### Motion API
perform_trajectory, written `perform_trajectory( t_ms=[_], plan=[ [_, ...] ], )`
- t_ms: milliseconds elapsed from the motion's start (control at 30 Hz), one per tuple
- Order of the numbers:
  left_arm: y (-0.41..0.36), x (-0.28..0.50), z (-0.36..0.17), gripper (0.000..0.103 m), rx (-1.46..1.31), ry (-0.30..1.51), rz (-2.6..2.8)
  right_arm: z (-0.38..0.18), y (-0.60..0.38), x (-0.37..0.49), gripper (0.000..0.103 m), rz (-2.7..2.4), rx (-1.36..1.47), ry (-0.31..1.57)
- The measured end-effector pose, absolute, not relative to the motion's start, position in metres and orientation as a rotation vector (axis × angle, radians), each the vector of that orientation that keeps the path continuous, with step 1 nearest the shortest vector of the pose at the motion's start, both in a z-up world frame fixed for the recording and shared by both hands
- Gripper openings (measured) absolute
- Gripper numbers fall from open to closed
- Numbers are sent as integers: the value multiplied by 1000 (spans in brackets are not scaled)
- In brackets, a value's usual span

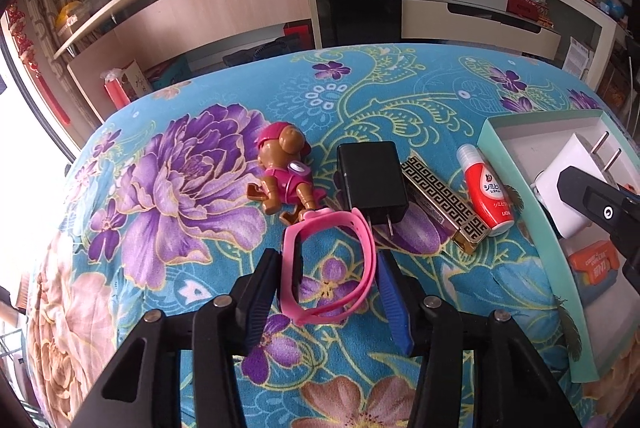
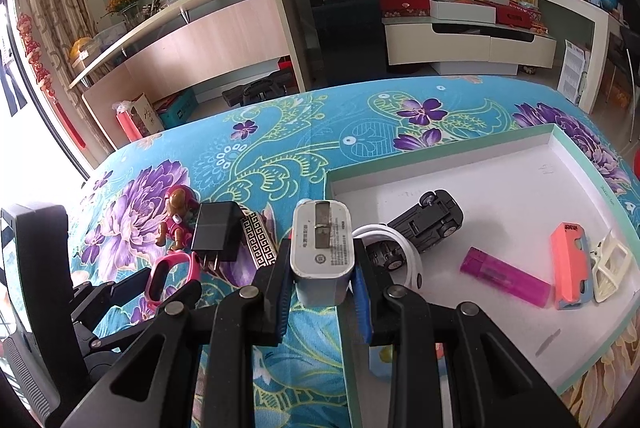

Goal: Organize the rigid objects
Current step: 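Carry the pink band in the left gripper while the right gripper carries the charger over the tray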

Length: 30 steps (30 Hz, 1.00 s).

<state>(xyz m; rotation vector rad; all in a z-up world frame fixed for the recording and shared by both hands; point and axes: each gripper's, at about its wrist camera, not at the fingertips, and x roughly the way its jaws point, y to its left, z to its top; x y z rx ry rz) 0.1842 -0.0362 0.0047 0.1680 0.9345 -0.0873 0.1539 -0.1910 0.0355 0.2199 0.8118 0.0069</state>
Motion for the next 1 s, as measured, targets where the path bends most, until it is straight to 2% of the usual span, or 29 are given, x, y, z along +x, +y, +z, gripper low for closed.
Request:
perform_trajectory(
  t_ms=[533,1000],
  plan=[
    [-49,162,58,52,133,761,-151,47,-224,147,28,-29,282,769],
    [-139,154,58,52,206,774,-357,29,-318,145,28,-328,293,786]
  ],
)
